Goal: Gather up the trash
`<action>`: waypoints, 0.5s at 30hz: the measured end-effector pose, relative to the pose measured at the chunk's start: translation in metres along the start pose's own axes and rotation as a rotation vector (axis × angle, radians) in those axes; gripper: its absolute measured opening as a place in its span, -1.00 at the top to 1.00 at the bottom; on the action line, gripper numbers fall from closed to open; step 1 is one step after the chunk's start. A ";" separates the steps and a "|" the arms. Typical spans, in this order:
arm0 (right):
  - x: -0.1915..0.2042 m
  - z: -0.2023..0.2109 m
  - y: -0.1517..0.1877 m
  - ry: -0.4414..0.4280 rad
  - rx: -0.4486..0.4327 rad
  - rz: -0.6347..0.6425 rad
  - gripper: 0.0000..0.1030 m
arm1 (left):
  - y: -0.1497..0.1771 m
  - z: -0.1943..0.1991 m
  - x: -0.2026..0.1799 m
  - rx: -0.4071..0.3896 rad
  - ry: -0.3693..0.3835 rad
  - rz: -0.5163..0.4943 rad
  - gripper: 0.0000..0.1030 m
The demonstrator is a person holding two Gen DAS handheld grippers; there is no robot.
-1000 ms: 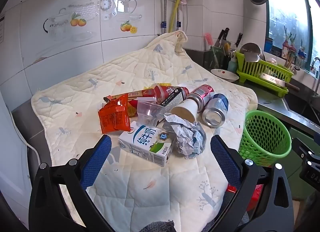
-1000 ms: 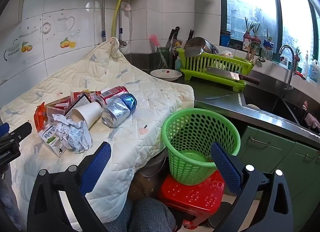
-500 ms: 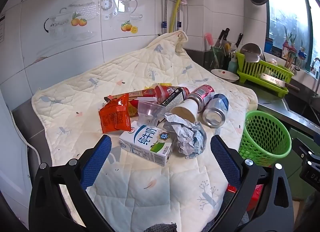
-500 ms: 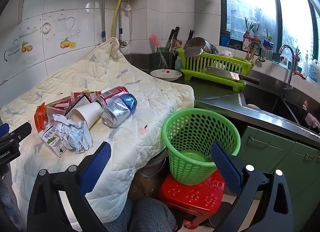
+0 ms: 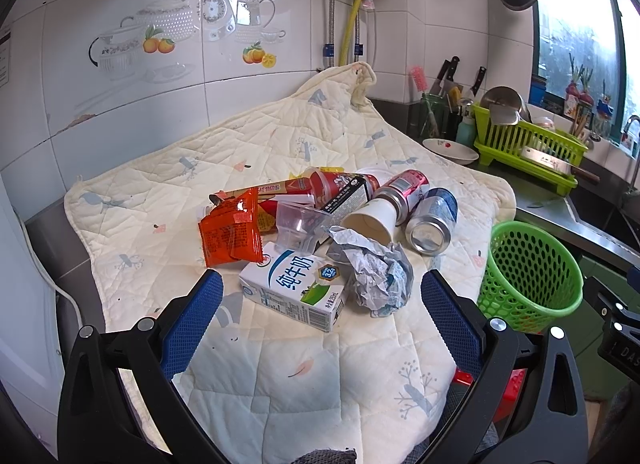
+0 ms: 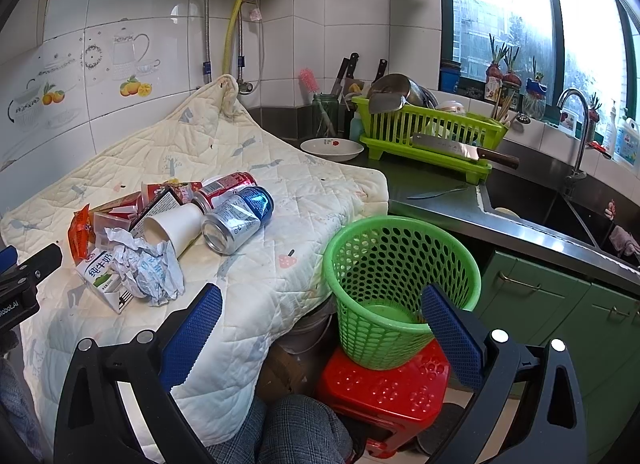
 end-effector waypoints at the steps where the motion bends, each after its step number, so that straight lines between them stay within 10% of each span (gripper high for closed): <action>1: 0.000 0.001 -0.001 0.001 0.000 -0.001 -0.88 | 0.000 0.000 -0.001 0.000 -0.001 -0.001 -0.90; 15: 0.000 0.001 0.000 0.000 0.001 -0.001 -0.88 | -0.002 0.000 -0.002 0.000 -0.001 0.000 -0.90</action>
Point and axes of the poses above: each gripper's, at about its wrist camera, not at the fingertips, and z roughly against the way its jaws point, x to its left, y to its underside, the point moved 1 cm from there along -z, roughly the way its jaws point, and after that the axes turned 2 degrees about -x, right-handed, at the moved point
